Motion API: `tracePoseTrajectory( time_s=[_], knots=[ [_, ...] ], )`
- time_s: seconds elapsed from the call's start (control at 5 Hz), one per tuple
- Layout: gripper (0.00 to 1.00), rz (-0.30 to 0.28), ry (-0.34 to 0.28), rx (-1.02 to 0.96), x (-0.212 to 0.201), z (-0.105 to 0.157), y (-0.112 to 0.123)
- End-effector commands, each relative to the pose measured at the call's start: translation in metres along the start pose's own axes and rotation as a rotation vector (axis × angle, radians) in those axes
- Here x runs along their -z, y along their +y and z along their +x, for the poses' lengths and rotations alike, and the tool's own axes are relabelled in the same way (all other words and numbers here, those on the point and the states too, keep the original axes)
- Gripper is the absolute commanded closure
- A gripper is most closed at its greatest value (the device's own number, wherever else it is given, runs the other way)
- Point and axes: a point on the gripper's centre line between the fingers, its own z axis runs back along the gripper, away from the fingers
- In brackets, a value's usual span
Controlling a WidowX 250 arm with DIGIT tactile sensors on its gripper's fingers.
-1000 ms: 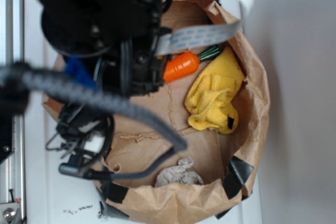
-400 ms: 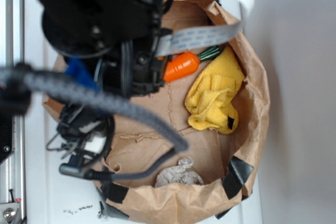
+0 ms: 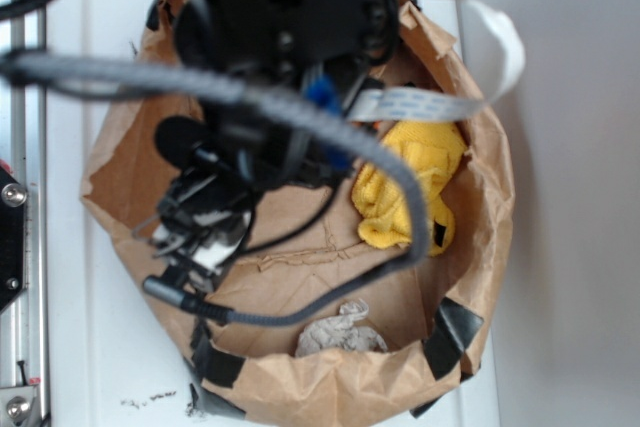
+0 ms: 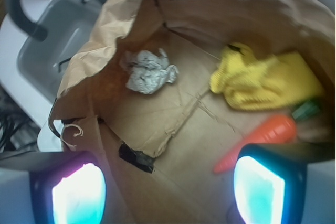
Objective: Grab the white paper.
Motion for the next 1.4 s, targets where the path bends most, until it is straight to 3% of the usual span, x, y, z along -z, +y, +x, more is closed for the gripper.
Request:
tracePoseTrajectory(
  time_s=[0.0,0.2,0.4,0.6,0.8,1.2],
  knots=[
    [0.00,0.100,0.002,0.338,0.035,0.020,0.019],
    [0.00,0.056,-0.003,0.480,0.058,0.031,0.020],
    [0.00,0.046,0.045,0.638,0.079,0.038,0.002],
    [0.00,-0.017,0.022,0.714,0.085,0.048,-0.026],
    [0.00,-0.138,-0.078,0.770,0.079,0.053,-0.048],
    [0.00,-0.138,-0.078,0.770,0.079,0.053,-0.048]
  ],
)
